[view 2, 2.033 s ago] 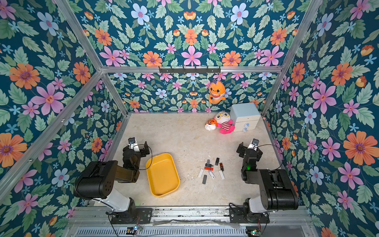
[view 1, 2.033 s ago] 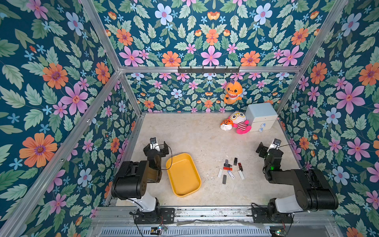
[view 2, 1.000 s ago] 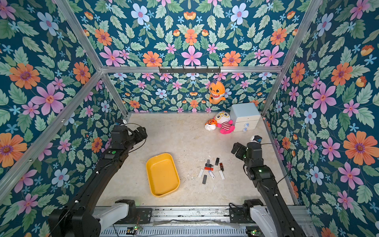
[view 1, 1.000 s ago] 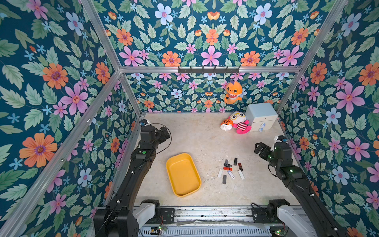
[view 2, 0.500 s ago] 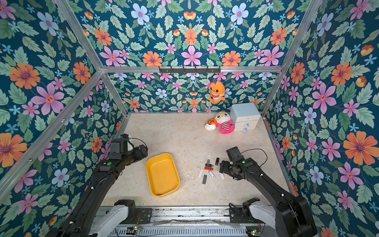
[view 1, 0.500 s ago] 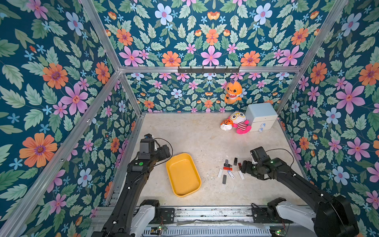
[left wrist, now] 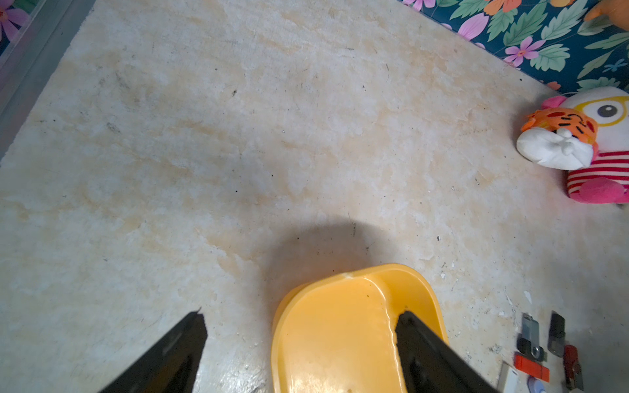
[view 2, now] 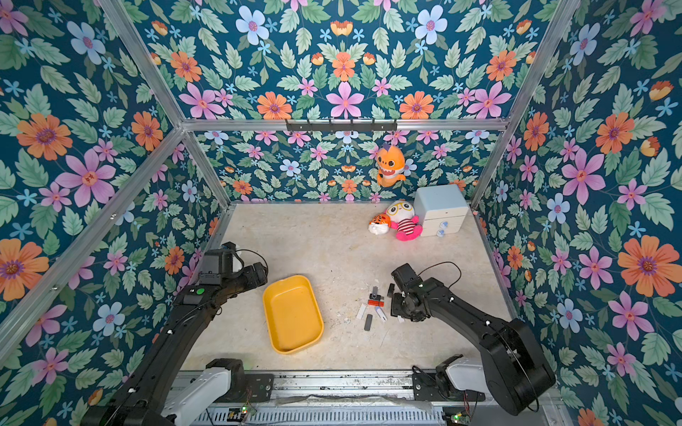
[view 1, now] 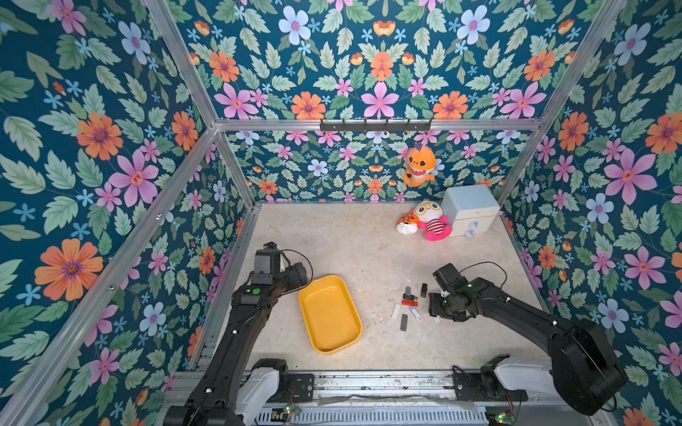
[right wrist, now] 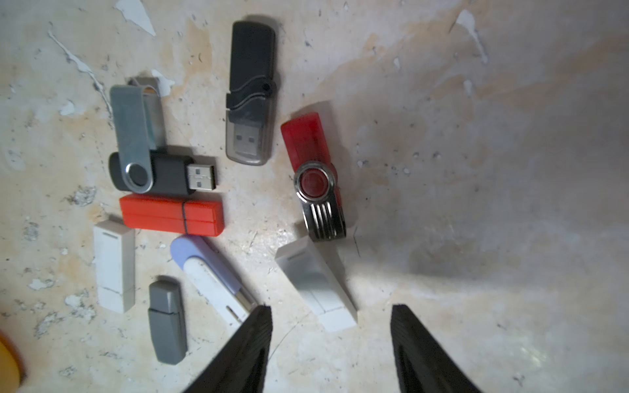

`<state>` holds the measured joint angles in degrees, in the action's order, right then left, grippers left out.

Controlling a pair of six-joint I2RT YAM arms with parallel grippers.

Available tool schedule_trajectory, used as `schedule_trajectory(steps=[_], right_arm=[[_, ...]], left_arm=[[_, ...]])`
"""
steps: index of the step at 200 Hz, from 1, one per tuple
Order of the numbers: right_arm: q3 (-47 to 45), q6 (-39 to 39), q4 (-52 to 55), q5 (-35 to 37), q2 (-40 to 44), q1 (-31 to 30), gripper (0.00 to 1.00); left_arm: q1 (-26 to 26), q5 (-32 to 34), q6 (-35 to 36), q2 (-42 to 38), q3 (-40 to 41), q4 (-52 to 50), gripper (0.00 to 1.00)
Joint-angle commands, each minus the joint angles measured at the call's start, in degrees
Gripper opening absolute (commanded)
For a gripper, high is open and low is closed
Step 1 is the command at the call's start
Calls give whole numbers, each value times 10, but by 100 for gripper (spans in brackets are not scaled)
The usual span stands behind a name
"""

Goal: Put the usb flash drive into the storage box
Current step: Pick up the USB flash from the center of the board.

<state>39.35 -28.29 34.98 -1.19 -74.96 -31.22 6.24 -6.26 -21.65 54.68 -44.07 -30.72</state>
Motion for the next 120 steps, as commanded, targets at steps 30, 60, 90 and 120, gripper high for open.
schedule_trajectory(steps=[30,60,90,120], right_arm=[[14,28,-11,12,-48,-11,59],[24,33,-10,14,-76,-17,52],[33,35,-8,22,-100,-28,45],[37,35,-7,26,-107,-32,35]], left_arm=[[0,0,6,2,0,0,91],[0,4,6,4,-1,0,91],[0,13,6,8,-1,-3,91],[0,15,5,12,-3,-6,90]])
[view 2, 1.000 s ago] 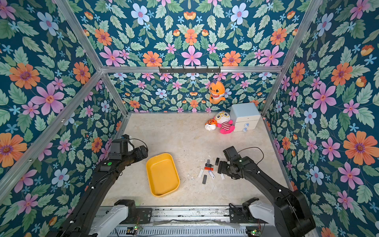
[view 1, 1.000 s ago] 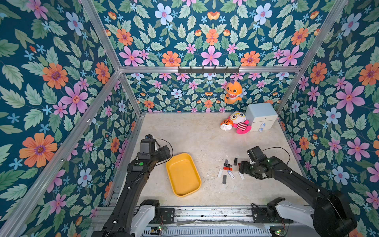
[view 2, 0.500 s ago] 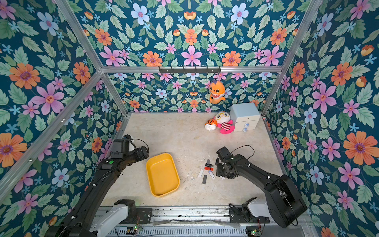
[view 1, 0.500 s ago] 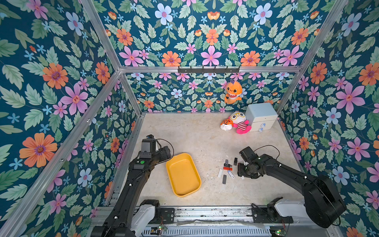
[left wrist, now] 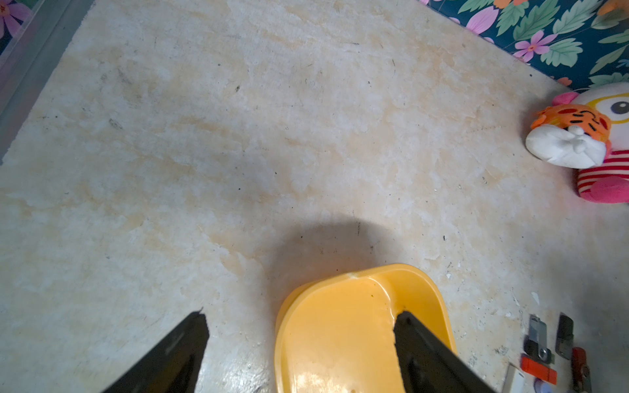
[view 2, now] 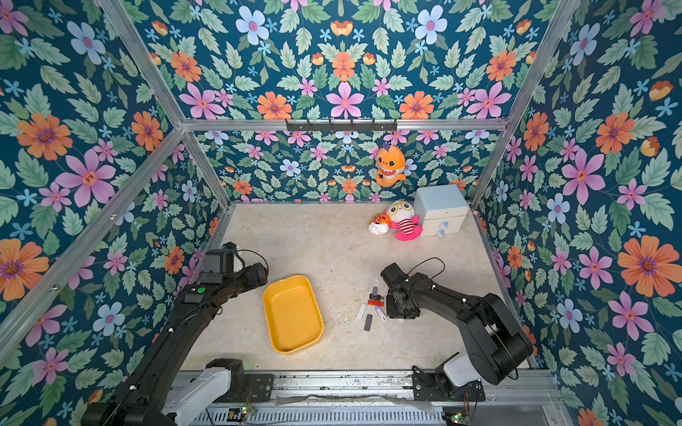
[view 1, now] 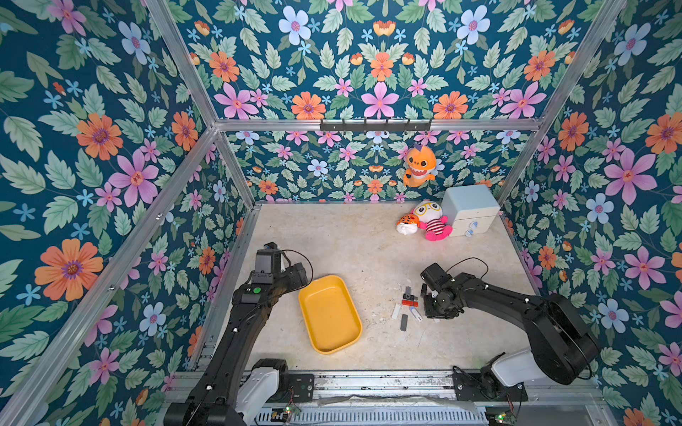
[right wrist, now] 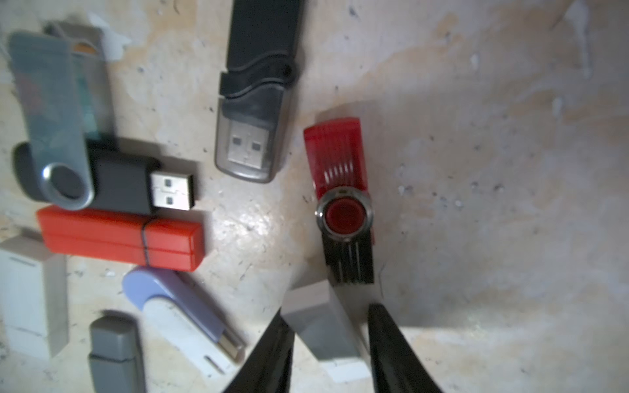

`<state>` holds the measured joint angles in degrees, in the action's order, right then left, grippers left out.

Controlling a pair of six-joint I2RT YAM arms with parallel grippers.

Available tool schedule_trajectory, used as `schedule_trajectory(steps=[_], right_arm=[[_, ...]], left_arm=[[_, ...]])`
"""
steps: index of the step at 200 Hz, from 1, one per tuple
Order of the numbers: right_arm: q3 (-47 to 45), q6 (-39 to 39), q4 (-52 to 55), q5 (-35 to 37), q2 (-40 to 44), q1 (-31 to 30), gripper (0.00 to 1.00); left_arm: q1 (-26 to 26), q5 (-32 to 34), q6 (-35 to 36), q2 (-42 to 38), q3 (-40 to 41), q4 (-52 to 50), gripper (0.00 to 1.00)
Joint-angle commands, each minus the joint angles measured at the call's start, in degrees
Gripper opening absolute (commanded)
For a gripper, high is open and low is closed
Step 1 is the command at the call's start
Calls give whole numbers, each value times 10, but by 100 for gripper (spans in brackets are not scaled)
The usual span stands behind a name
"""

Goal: Put the usb flash drive into the storage box
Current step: Pick up the USB flash from the center of the board.

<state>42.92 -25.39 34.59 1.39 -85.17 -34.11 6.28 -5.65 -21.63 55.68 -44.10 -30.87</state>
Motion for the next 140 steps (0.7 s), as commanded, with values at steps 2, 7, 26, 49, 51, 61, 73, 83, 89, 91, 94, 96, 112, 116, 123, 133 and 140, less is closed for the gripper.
schedule_trajectory(steps=[2,7,26,49,51,61,73,83,89,91,94,96,112,116,123,133,140], right_arm=[[1,6,-3,1,-5,-3,35],[1,6,-3,1,-5,-3,32],[1,7,-5,0,-3,-3,25],[2,10,-6,-11,10,-6,18],[3,10,-5,-13,13,-7,18],[7,9,-2,-20,27,-12,17],[21,5,11,-20,47,-25,16],[38,1,22,-20,64,-40,14],[52,-3,25,-22,73,-51,14],[54,-4,25,-22,74,-53,14],[64,-10,26,-24,77,-60,14],[69,-13,26,-25,78,-63,13],[110,-59,-10,-47,74,-100,11],[122,-70,-28,-59,67,-112,11],[147,-88,-63,-80,51,-136,11],[189,-111,-110,-97,12,-172,11],[226,-121,-133,-105,-23,-197,11]], left_arm=[[0,9,5,2,-3,-4,90],[0,10,5,2,-3,-5,90],[-1,11,4,2,-3,-5,90],[0,13,3,1,-3,-6,89],[0,13,3,1,-3,-6,89],[0,14,1,0,-3,-7,89],[0,14,0,-2,-3,-7,89],[0,15,-1,-6,-3,-7,89],[0,16,-2,-9,-3,-6,89],[0,16,-2,-10,-3,-6,89],[0,16,-2,-11,-4,-6,89],[-1,15,-1,-12,-4,-6,89],[0,10,-1,-21,-3,-2,89],[0,10,-1,-23,-3,-2,89],[0,12,-1,-26,-2,-2,89],[0,19,-3,-31,-2,-2,89],[0,24,-5,-35,-2,-3,89]])
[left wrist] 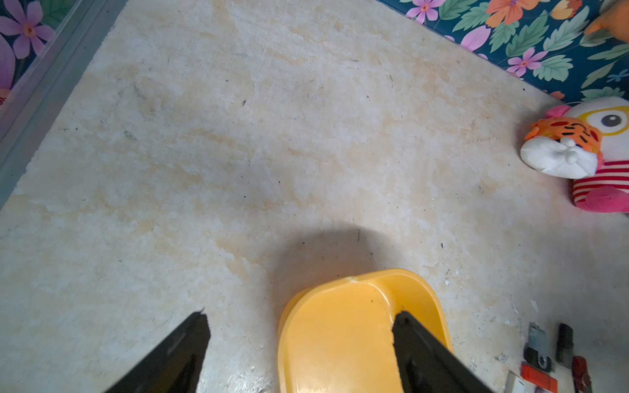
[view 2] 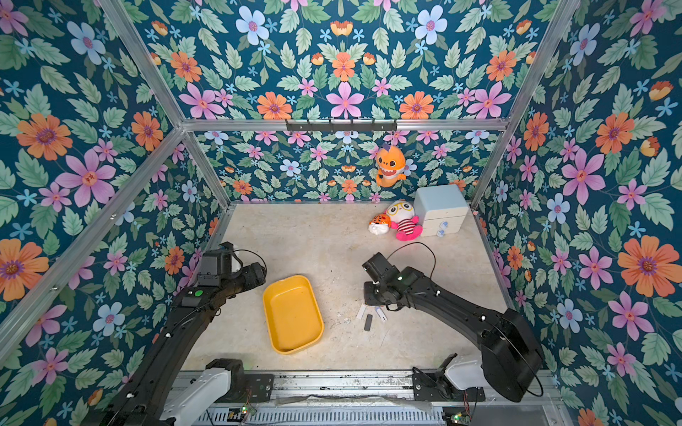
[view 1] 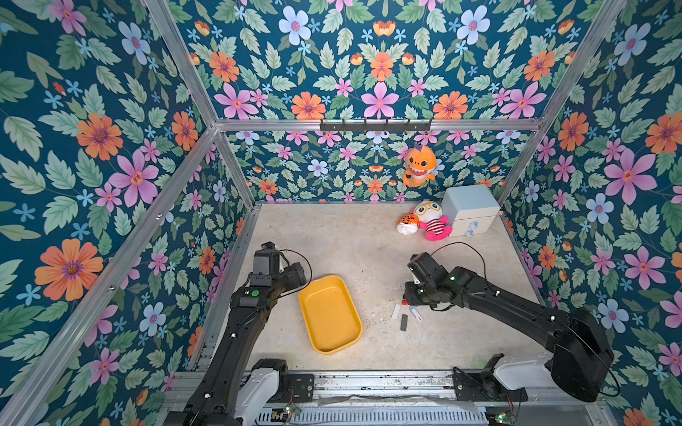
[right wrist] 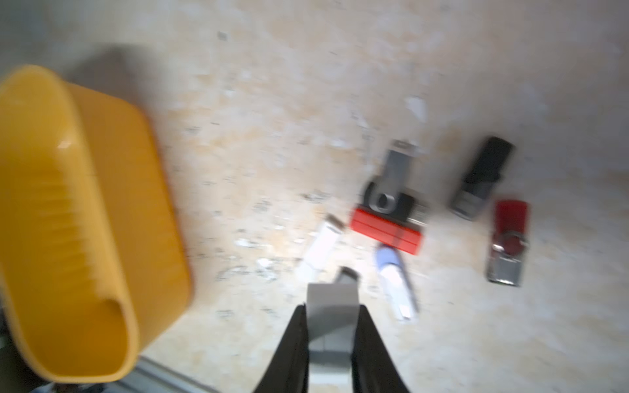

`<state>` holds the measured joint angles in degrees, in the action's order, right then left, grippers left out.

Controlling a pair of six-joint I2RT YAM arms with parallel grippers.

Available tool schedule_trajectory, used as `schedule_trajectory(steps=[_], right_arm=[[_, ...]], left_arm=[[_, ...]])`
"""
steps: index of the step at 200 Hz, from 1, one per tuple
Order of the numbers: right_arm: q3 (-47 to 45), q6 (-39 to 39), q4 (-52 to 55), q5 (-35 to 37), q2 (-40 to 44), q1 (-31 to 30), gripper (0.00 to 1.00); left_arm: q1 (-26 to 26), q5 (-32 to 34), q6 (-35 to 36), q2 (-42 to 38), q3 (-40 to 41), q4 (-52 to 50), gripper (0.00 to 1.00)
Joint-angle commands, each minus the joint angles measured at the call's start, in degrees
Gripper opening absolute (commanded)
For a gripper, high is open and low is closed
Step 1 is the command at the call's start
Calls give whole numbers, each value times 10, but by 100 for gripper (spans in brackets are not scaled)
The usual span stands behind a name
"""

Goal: Put the usb flash drive into the storage box
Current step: Pick up the USB flash from the center of the board, then place the USB flash in the storage box.

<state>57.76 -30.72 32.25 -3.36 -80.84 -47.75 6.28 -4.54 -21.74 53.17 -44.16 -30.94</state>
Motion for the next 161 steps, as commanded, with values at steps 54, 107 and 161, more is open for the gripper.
schedule_trajectory(steps=[54,107,161], right_arm=[[426,-85,-33,-42,-393,-154,10],[528,-87,64,77,-483,-148,8],[464,-131,61,160,-451,-120,8]], left_arm=[[2,39,-11,-25,1,-4,87],[6,45,-14,-25,2,-6,87],[7,45,-15,-22,3,-6,87]])
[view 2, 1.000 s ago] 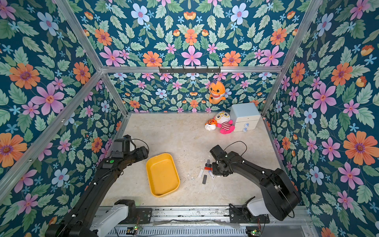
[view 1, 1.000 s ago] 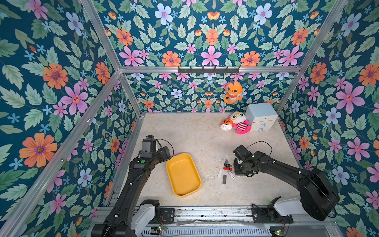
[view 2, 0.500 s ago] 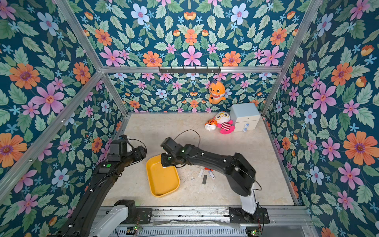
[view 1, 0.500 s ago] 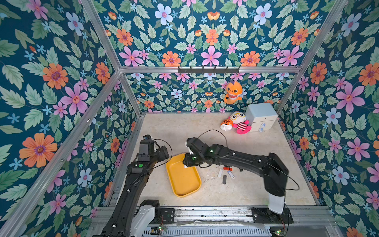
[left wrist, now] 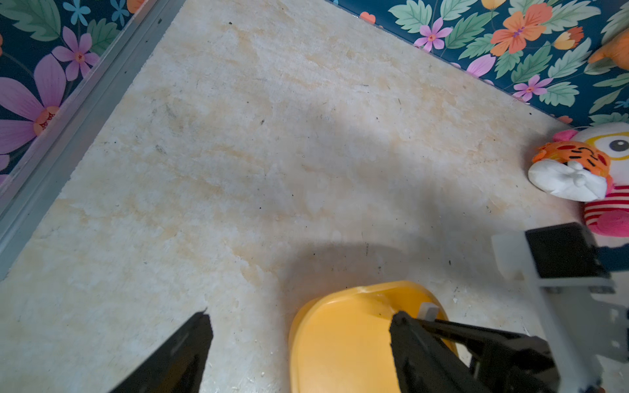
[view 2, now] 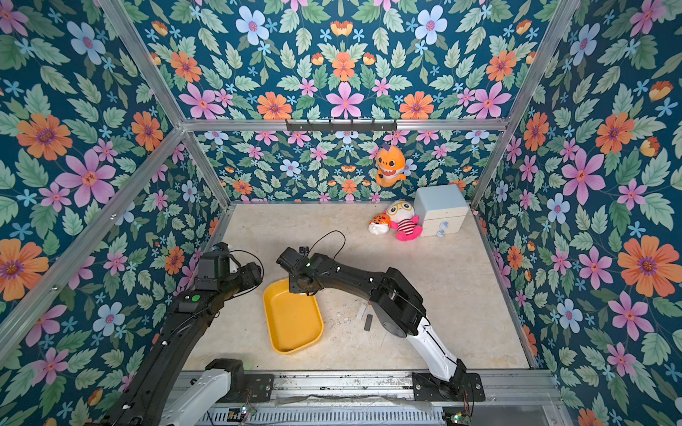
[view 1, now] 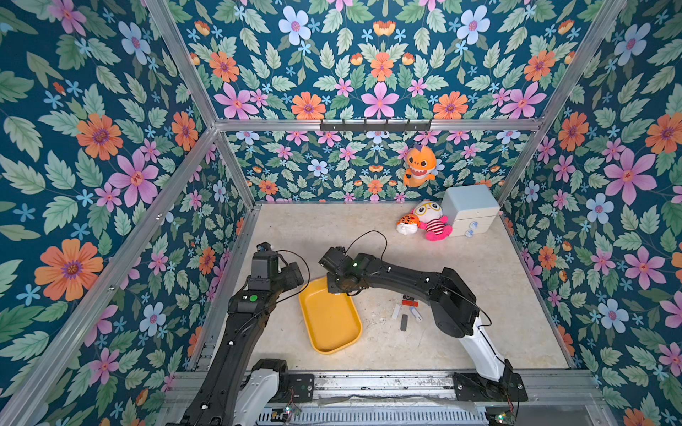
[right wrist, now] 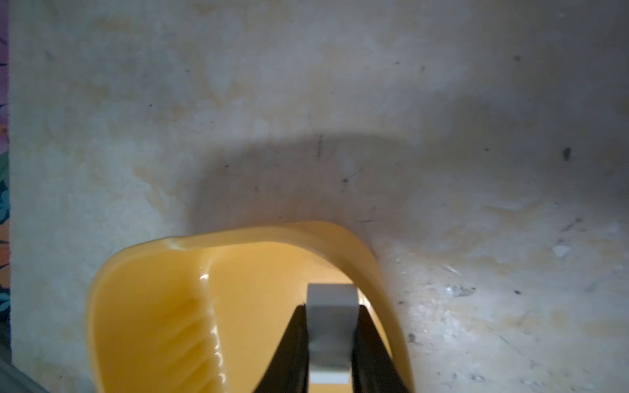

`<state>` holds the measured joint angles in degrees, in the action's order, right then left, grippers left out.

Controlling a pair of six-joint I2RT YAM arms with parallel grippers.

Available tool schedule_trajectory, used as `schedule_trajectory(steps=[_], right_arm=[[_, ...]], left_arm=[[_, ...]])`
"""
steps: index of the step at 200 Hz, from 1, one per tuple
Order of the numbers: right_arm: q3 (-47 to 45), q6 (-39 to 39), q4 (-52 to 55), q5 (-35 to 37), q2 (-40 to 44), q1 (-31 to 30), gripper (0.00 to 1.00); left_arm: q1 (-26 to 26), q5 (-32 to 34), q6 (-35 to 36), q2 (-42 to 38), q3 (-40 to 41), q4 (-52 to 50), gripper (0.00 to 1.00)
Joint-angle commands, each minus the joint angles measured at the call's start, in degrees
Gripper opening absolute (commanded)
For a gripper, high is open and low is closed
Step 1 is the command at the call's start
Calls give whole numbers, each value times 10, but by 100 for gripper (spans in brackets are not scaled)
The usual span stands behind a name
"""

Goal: Put the usb flash drive into the storage box
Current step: Place the USB flash in the storage box.

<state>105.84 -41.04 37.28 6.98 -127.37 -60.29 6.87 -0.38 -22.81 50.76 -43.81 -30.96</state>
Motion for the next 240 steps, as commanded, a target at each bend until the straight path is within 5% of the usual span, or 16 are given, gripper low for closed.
schedule_trajectory(steps=[1,107,164,179,206,240], right_arm=[[-16,-28,11,57,14,5,8],[72,-43,-77,-83,-86,-22,12],[83,-34,-85,-101,-98,-22,40],[72,-24,-77,-91,-75,-21,48],[-2,8,-87,-62,27,-19,49],[-215,64,-121,31,253,7,51]], left_arm=[[1,3,-4,2,0,-5,87],[1,5,-5,3,-1,-6,87],[2,5,-4,0,-1,-5,87],[1,4,-4,-3,-1,-4,87],[14,-54,18,-10,3,13,88],[38,-60,26,-15,-6,13,82]])
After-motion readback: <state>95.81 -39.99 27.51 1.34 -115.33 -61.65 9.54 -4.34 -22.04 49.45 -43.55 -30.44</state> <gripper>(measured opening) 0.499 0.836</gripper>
